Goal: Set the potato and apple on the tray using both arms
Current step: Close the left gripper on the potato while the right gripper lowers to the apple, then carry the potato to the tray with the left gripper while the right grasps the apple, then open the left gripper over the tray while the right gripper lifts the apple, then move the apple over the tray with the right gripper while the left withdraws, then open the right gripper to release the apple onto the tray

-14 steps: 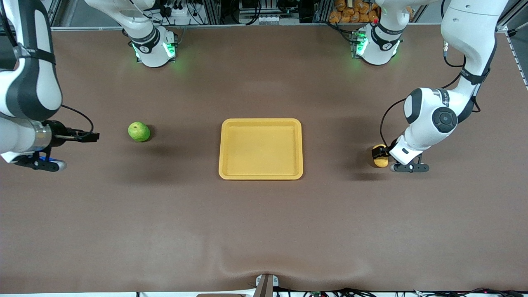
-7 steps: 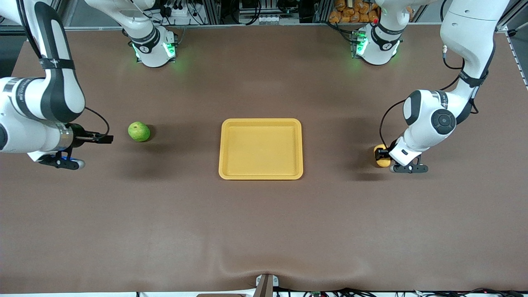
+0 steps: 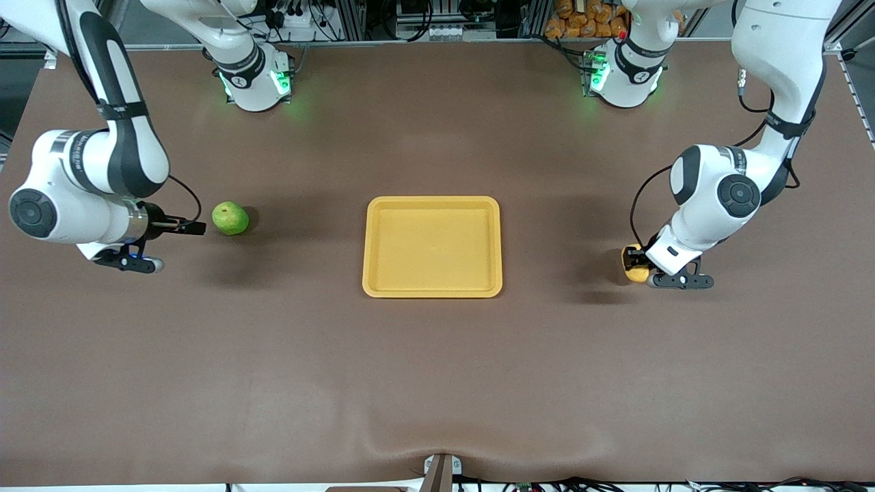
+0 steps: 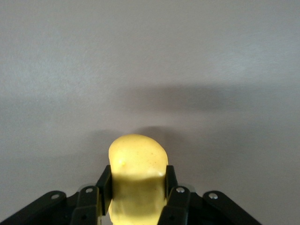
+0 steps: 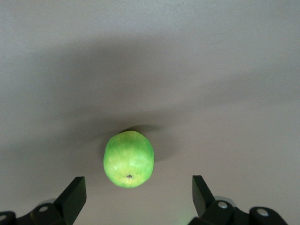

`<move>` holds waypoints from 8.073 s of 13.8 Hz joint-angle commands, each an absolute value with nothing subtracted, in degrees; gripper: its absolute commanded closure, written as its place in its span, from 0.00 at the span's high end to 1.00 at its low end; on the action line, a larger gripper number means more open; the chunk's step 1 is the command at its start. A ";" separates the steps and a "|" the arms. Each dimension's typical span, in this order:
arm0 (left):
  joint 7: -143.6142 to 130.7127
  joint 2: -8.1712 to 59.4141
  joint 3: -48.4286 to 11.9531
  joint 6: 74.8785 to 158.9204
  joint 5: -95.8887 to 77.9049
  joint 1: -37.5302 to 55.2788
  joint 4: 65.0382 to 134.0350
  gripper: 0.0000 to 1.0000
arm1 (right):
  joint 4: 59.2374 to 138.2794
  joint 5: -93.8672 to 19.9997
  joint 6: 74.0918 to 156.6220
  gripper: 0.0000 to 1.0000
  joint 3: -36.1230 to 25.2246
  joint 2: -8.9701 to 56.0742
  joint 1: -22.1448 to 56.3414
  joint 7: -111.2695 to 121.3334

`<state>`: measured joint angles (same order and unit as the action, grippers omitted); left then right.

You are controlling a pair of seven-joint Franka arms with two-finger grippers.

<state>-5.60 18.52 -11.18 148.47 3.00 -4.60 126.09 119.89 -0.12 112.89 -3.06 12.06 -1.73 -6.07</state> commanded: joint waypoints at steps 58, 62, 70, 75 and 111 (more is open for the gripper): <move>-49.32 34.38 -20.48 112.26 19.69 18.64 83.24 1.00 | 119.80 -10.72 118.74 0.04 23.54 12.21 1.84 -45.51; -42.55 28.05 -20.83 109.78 14.86 14.16 83.23 1.00 | 115.32 -10.72 119.53 0.04 24.96 16.16 5.96 -56.13; -37.63 18.12 -20.92 103.10 13.62 4.85 83.50 1.00 | 110.48 -9.93 129.18 0.04 24.70 25.83 11.77 -66.26; -35.95 14.25 -20.57 102.05 10.64 1.69 83.32 1.00 | 106.71 -6.96 131.48 0.04 24.08 31.37 13.71 -69.69; -6.15 -9.94 -1.58 87.54 1.67 3.61 96.95 1.00 | 78.49 0.53 89.21 1.00 21.53 26.55 1.15 -66.29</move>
<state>-5.20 -8.81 -2.01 87.70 2.01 3.18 95.87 77.63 -0.78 90.26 20.45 29.48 2.46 -68.67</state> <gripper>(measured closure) 0.000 0.000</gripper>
